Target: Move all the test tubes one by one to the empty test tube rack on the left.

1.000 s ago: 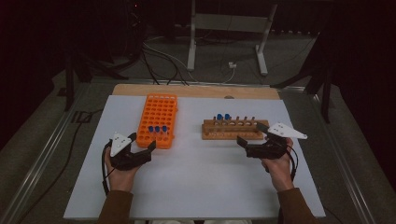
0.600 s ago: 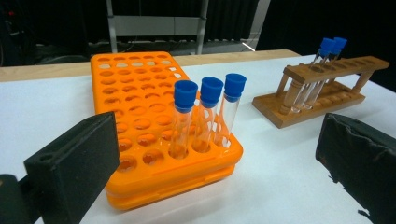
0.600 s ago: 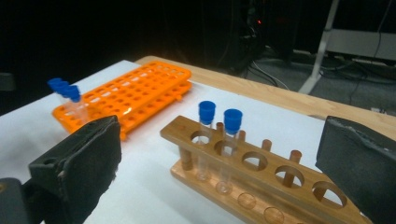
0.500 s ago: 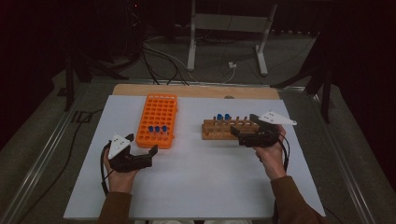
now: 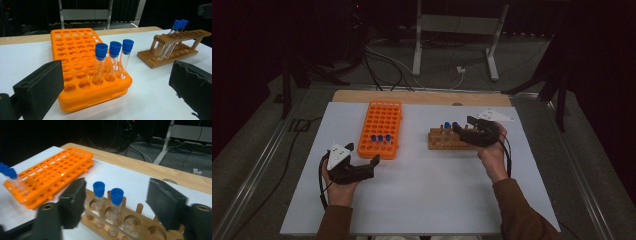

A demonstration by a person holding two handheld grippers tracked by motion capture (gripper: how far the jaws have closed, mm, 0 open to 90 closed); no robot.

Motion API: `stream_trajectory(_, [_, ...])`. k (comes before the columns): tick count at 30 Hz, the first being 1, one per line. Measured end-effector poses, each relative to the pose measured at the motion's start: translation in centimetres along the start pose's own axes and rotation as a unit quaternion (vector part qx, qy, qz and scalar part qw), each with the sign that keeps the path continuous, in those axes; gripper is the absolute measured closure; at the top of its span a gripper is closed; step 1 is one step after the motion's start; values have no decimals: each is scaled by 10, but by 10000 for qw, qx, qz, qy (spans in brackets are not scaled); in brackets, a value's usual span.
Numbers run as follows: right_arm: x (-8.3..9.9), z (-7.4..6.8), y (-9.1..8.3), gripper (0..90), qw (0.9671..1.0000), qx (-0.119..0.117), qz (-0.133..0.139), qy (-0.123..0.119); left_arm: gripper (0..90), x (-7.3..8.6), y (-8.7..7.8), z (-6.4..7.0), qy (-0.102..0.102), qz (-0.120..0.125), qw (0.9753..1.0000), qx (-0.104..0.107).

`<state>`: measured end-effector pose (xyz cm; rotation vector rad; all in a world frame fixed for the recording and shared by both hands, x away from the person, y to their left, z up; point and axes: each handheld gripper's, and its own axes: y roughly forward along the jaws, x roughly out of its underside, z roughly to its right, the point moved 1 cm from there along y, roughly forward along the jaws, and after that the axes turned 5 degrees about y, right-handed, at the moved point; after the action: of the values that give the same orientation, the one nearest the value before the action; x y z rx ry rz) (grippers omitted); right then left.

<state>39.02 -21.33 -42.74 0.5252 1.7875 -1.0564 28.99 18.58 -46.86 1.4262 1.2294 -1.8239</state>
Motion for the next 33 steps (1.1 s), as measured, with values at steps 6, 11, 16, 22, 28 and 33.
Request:
stream_trajectory(6, [5,-1,15,543,9999,117,-53,15,8,0,-1,-1,2,-2,10000,-24])
stream_trajectory(11, [10,1,23,640,9995,152,20,284,8,0,-1,-3,-12,1,10000,-44])
stream_trajectory(16, [15,3,29,661,9992,157,-88,360,8,0,-2,-4,-31,8,10000,-53])
stream_trajectory(22, [22,3,35,714,9991,125,-225,340,8,0,-1,-3,-6,-14,10000,-46])
stream_trajectory(28, [26,3,36,747,9993,118,-262,249,8,1,-1,-3,-6,-48,10000,-46])
stream_trajectory(33, [27,-1,36,748,9994,186,-242,186,8,1,-1,-2,-2,-51,10000,-45])
